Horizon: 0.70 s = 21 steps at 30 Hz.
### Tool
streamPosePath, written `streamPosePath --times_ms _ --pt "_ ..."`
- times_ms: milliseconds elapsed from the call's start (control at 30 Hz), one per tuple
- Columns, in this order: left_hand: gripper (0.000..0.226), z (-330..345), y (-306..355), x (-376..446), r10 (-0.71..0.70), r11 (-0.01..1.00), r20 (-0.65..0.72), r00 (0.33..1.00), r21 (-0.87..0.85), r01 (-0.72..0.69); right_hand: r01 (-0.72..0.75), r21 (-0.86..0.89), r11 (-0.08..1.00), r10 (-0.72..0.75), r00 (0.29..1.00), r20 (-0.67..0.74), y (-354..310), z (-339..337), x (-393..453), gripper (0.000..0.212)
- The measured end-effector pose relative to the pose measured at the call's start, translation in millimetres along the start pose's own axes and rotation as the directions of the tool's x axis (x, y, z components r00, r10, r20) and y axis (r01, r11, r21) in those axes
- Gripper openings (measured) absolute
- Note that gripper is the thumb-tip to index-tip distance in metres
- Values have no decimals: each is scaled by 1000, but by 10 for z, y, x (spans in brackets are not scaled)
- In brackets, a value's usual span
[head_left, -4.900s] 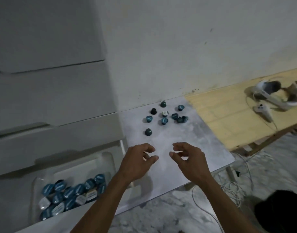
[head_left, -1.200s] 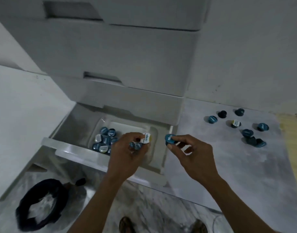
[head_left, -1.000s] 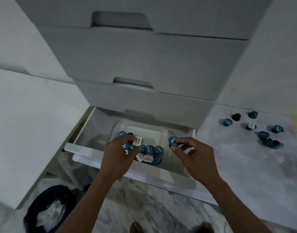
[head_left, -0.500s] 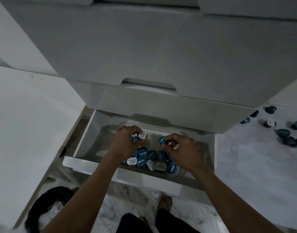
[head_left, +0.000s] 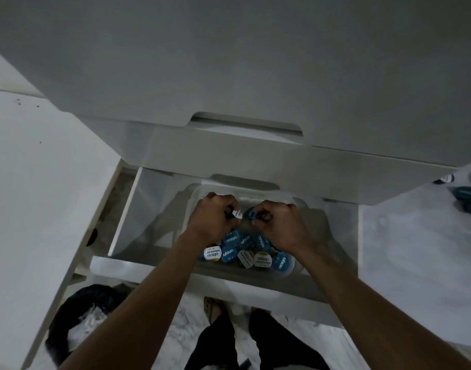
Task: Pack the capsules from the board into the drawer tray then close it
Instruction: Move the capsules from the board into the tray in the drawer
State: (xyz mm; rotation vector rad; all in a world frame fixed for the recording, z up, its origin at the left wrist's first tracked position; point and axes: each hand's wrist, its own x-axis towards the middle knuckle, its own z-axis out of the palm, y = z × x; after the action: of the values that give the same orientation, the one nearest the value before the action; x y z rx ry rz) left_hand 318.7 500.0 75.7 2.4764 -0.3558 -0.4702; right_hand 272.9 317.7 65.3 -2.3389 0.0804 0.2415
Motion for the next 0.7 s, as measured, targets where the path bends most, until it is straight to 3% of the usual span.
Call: streamPosePath --times_ms 467,700 --pt "29 42 -25 -7 25 997 34 999 71 -27 -53 -20 998 54 993 101 64 -5 -51 29" --pt "17 32 -35 -22 57 995 35 998 84 -59 -49 20 999 46 991 123 55 -36 -66 25"
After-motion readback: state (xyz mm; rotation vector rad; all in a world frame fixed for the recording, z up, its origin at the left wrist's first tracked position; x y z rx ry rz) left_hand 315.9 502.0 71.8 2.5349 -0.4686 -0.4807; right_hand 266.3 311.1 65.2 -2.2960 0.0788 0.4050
